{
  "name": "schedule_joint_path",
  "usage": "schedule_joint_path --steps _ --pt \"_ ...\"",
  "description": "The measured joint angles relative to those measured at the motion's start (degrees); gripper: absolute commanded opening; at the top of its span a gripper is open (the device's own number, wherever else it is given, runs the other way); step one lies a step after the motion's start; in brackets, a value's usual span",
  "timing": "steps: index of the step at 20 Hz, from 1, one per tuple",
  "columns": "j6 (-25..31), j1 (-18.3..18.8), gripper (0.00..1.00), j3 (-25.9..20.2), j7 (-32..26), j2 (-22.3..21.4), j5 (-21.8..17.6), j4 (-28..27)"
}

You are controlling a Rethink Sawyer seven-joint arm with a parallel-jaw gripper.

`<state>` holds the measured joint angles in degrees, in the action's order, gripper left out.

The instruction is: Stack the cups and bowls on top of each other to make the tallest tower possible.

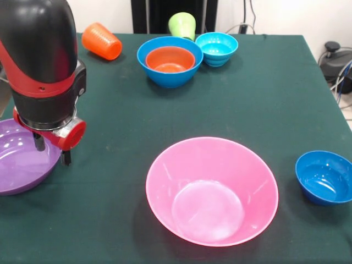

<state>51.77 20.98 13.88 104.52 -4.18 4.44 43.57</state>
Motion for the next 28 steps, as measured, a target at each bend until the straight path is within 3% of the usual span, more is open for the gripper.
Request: schedule_joint_path --steps 21,28 --pt "0.0 0.0 1.0 -0.7 0.0 0.0 0.0 0.0" --pt "0.0 0.3 1.0 -2.3 0.0 1.9 0.0 -2.5"
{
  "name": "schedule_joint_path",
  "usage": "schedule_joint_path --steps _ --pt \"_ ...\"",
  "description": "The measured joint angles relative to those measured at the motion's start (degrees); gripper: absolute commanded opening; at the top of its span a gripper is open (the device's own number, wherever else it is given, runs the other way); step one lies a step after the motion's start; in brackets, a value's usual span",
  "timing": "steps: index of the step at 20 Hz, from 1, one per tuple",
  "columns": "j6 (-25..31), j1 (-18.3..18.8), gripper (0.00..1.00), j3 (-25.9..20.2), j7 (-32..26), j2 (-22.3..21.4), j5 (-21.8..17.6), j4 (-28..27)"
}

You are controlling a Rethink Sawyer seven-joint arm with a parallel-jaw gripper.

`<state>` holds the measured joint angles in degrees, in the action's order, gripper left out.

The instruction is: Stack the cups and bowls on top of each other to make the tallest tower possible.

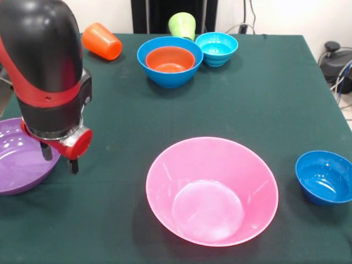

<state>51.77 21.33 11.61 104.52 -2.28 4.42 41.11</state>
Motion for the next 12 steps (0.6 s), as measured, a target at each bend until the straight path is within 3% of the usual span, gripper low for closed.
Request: schedule_joint_path --steps 12 --pt "0.1 1.4 1.0 -3.8 0.0 5.3 0.0 -7.3"
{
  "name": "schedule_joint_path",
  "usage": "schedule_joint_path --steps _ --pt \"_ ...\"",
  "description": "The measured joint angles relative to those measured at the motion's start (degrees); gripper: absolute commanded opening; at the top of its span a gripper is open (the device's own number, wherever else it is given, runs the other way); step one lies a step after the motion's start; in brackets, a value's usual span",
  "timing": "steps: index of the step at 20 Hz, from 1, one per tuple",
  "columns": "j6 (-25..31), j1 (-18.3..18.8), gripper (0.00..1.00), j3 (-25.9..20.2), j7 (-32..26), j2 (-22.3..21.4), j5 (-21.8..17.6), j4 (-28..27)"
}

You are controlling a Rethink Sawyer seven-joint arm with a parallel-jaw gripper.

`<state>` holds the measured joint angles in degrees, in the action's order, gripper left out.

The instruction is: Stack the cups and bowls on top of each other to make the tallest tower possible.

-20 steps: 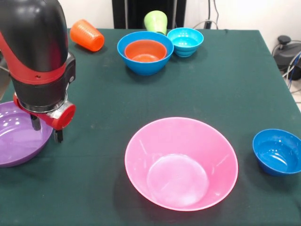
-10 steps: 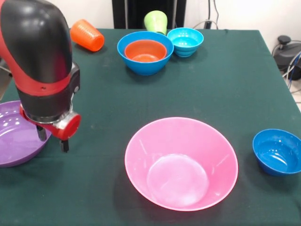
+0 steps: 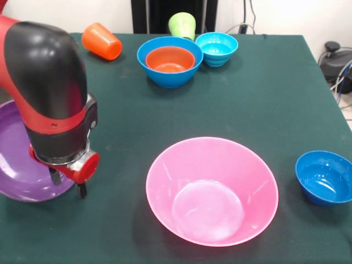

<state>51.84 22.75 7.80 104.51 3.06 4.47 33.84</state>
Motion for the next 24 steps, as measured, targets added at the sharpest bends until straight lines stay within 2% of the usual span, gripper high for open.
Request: schedule_joint_path --steps 7,24 --pt "-0.1 1.1 1.0 -1.7 0.0 0.3 -0.1 -1.3" --pt "-0.1 1.4 1.0 -2.1 0.0 0.7 -0.2 -2.7"
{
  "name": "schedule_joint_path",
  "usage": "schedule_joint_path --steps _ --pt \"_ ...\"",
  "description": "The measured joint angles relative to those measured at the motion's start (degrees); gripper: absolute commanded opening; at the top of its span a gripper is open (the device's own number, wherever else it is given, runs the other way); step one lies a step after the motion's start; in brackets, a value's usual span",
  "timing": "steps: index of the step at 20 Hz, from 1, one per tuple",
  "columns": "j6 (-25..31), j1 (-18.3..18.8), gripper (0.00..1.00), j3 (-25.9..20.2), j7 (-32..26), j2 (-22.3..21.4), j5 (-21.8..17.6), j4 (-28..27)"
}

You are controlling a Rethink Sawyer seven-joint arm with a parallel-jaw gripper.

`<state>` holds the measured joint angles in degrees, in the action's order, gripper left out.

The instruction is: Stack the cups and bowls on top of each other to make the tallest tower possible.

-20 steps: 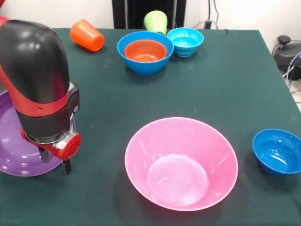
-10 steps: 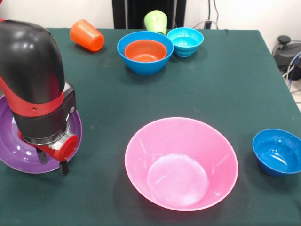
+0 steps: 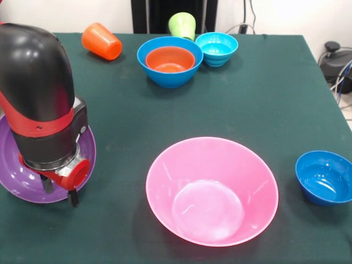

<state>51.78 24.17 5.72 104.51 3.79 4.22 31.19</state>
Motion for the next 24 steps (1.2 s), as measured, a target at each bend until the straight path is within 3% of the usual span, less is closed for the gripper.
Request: schedule_joint_path --steps 24 --pt "0.0 -0.5 1.0 0.9 0.0 0.0 0.0 0.0"
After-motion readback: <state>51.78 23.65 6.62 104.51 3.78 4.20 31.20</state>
